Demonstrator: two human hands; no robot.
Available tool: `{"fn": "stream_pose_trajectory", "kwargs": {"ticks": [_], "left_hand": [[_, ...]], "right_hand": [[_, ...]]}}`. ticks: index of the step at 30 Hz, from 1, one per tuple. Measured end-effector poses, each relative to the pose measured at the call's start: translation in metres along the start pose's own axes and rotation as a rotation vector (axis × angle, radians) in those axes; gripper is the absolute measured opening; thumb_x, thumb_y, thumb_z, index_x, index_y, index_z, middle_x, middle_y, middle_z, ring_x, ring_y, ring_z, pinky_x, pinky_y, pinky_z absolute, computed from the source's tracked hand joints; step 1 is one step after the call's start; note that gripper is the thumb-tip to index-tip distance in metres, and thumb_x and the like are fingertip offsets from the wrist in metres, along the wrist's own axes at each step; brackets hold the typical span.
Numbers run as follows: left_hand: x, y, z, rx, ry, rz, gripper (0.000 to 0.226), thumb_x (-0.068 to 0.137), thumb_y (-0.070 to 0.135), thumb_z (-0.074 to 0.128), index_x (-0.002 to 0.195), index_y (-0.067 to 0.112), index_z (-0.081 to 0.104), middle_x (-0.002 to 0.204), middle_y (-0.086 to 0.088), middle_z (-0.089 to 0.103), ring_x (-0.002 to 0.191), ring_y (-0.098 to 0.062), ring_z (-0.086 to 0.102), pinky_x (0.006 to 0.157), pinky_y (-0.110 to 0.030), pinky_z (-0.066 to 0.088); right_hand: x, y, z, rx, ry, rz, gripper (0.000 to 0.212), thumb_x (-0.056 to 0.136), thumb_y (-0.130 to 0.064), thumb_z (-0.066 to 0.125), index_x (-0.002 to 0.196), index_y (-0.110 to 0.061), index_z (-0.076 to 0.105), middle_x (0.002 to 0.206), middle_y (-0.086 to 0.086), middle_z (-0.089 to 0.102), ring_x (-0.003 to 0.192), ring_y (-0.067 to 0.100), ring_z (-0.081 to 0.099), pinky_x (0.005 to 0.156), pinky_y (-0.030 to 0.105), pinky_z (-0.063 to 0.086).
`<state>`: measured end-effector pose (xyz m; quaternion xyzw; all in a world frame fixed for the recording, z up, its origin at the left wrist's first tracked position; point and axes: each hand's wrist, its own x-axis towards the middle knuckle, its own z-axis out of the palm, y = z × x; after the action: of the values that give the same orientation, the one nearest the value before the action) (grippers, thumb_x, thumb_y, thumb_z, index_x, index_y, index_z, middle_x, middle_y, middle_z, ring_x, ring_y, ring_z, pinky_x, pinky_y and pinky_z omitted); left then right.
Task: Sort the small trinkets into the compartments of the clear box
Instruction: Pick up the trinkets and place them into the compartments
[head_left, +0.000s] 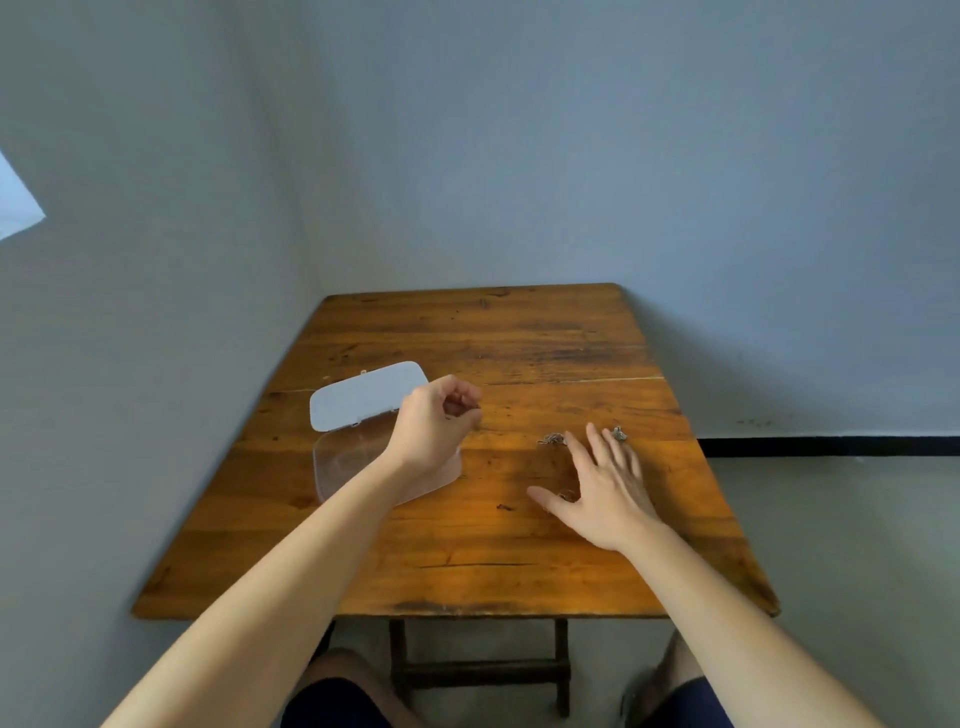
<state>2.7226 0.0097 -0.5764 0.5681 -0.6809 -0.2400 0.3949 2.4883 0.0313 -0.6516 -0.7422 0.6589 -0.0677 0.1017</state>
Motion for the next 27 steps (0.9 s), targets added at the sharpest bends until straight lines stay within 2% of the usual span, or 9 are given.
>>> {"fn": "stream_pose_trajectory", "kwargs": {"ticks": [2,4,12,15,18,22,27], "left_hand": [[0.011,0.002,0.019,0.034,-0.026,0.008,0.015,0.086,0.01,0.072,0.098,0.018,0.066,0.086,0.004,0.066,0.078,-0.008,0.062,0.064,-0.011,0.049],[0.023,0.003,0.037,0.072,-0.051,0.017,0.015,0.086,0.009,0.072,0.098,0.016,0.067,0.087,0.003,0.067,0.079,-0.009,0.062,0.065,-0.012,0.048],[0.051,-0.014,0.087,0.142,-0.015,-0.071,0.021,0.091,0.011,0.065,0.112,0.014,0.066,0.102,-0.002,0.069,0.093,-0.017,0.065,0.072,-0.019,0.049],[0.048,-0.031,0.101,0.303,-0.124,-0.102,0.038,0.091,0.029,0.066,0.128,0.018,0.06,0.12,-0.004,0.065,0.108,-0.021,0.059,0.087,-0.031,0.051],[0.032,-0.045,0.114,0.372,-0.118,-0.06,0.05,0.091,0.041,0.063,0.136,0.02,0.055,0.134,-0.005,0.058,0.125,-0.027,0.047,0.102,-0.041,0.041],[0.022,-0.052,0.117,0.267,-0.045,-0.063,0.055,0.092,0.041,0.063,0.14,0.018,0.051,0.138,-0.002,0.057,0.131,-0.024,0.044,0.107,-0.043,0.039],[0.026,-0.049,0.113,0.297,-0.13,-0.076,0.06,0.093,0.042,0.061,0.146,0.019,0.044,0.145,-0.003,0.05,0.137,-0.025,0.037,0.111,-0.043,0.032]], "right_hand": [[-0.006,0.01,0.007,-0.05,0.007,0.021,0.11,0.073,-0.095,0.013,0.157,-0.025,0.004,0.165,0.007,-0.005,0.151,0.025,-0.008,0.12,0.045,-0.005],[-0.008,0.013,0.011,-0.064,0.046,0.027,0.111,0.072,-0.095,0.007,0.157,-0.024,0.006,0.165,0.006,-0.005,0.151,0.022,-0.009,0.122,0.044,-0.004],[-0.006,0.013,0.014,-0.033,0.099,0.035,0.109,0.072,-0.095,0.008,0.157,-0.026,0.012,0.165,0.003,0.0,0.151,0.02,-0.006,0.122,0.045,0.001],[-0.005,0.015,0.016,-0.021,0.106,0.034,0.107,0.074,-0.094,0.01,0.156,-0.027,0.013,0.165,0.002,0.002,0.151,0.02,-0.004,0.122,0.046,0.003],[-0.004,0.017,0.017,-0.013,0.109,0.032,0.104,0.076,-0.093,0.012,0.156,-0.027,0.013,0.165,0.002,0.002,0.151,0.02,-0.005,0.122,0.046,0.002],[-0.004,0.017,0.018,-0.017,0.1,0.023,0.104,0.076,-0.093,0.014,0.157,-0.026,0.012,0.165,0.002,0.001,0.151,0.02,-0.006,0.122,0.045,-0.001],[-0.004,0.017,0.017,-0.005,0.111,0.023,0.104,0.076,-0.093,0.013,0.156,-0.027,0.015,0.165,0.002,0.003,0.151,0.02,-0.004,0.122,0.045,0.001]]}}
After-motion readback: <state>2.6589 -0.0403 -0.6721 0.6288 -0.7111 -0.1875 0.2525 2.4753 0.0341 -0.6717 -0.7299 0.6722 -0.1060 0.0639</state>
